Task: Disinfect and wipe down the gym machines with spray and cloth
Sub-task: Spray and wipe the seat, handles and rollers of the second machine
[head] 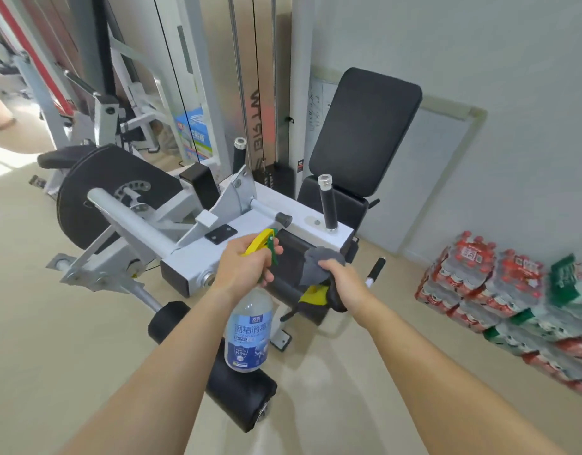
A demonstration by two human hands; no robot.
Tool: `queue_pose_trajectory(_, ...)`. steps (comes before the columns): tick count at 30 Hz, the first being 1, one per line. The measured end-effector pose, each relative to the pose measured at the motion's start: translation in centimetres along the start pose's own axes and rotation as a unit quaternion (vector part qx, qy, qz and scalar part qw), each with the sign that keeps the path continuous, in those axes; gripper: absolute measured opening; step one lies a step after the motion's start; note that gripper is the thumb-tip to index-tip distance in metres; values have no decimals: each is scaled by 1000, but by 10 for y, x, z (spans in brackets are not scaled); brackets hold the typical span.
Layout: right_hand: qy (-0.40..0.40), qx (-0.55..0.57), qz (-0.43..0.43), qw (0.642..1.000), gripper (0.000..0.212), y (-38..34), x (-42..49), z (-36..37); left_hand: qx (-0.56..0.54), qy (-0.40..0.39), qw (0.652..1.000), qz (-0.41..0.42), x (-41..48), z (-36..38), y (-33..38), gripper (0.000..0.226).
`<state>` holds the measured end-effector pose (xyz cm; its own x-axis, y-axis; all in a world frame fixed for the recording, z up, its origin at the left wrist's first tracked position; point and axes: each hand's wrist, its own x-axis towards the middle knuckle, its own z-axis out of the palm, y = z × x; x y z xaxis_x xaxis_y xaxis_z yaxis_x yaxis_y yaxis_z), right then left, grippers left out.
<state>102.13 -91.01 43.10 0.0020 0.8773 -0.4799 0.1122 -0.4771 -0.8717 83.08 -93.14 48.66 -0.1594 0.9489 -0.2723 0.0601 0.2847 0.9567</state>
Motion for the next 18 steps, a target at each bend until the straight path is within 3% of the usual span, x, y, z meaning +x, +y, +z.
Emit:
queue_pose_trajectory(2,64,113,10,991,37,-12,-4,-5,17,-18,1000,7,-3,-1,11,36)
queue_pose_trajectory(5,126,263,23,956,52,-15,-8,-20,33,-43,999,7,-7,3,15,32)
queue_pose_trajectory(7,143,320,20,936,43,-14,-11,-32,39,-55,998,0,-5,12,10,29)
queue_pose_trajectory(12,154,375,0,914,25,-11,-1,-56,15,-37,999,-2,18,46,-4,27)
queue_pose_trajectory(15,174,370,17,912,33,-13,17,-59,17,-28,999,-6,41,65,-8,25)
queue_pose_trajectory(18,175,374,24,910,56,-17,42,-64,32,-36,999,-17,67,82,-8,25)
